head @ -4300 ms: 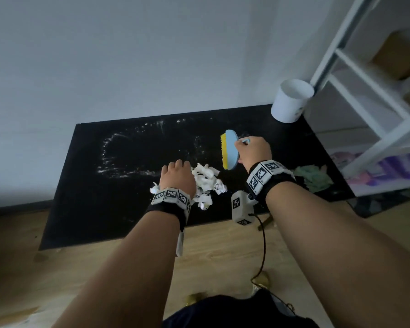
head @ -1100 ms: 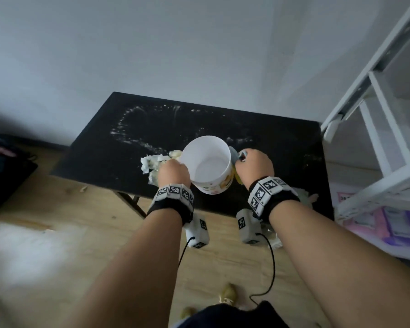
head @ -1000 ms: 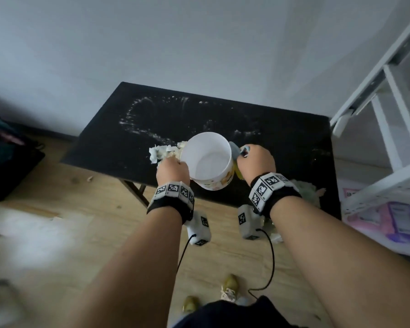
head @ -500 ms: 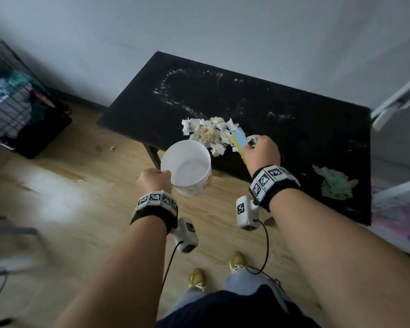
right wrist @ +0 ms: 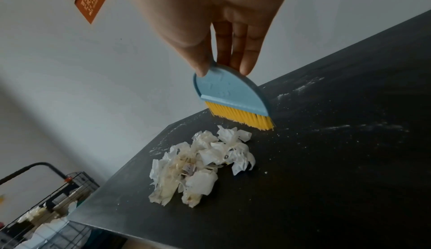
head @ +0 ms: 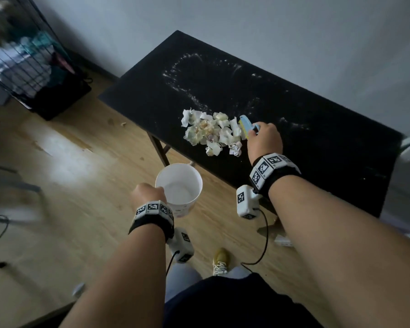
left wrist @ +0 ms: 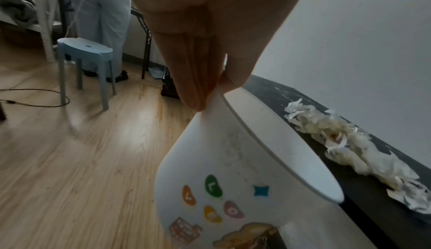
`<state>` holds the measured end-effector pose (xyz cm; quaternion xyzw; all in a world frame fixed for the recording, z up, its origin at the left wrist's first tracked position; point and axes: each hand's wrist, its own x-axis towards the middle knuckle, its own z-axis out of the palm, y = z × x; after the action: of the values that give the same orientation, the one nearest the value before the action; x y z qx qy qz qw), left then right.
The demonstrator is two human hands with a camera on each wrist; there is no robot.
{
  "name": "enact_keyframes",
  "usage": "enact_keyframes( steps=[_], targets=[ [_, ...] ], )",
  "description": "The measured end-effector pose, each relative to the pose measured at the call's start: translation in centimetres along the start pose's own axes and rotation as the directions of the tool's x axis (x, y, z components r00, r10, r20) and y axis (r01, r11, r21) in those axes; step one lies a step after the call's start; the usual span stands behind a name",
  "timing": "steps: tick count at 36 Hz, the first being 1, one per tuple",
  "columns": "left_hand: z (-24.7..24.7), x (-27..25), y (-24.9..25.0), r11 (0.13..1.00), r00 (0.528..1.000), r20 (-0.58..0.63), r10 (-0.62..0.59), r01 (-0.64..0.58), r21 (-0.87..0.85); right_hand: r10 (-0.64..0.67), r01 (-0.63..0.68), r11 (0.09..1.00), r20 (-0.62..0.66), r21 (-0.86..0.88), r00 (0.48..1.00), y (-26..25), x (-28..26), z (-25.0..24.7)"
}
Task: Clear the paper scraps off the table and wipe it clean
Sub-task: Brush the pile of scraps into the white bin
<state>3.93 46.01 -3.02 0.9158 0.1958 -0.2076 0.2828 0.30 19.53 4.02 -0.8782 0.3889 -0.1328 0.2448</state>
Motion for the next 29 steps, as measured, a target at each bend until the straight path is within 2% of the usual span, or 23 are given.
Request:
enact_keyframes(
  steps=[4, 9, 16, 29],
  targets=[
    [2.4, -1.1, 0.2, 1.0, 1.0, 0.007, -0.028, 0.028, 0.01, -0.057, 0.058, 0.998, 0.034, -0.028, 0.998, 1.4, 1.3, 0.0],
    [4.6, -1.8, 0.9, 0.998, 0.998, 0.033, -0.045, 0.044, 0.038, -0.061, 0.067, 0.994, 0.068, -0.082, 0.996, 2.6, 3.0, 0.1],
    [7.0, -1.6, 2.0, 0.992, 0.998, 0.063, -0.027, 0.019, 0.124, -0.089, 0.102, 0.986, 0.097, -0.129, 0.991, 3.4, 4.5, 1.4],
    [8.5, -0.6, 4.0, 0.993, 0.996, 0.09, -0.026, 0.016, 0.113, -0.127, 0.215, 0.936, 0.305, -0.277, 0.944, 2.9, 4.3, 2.7]
  ],
)
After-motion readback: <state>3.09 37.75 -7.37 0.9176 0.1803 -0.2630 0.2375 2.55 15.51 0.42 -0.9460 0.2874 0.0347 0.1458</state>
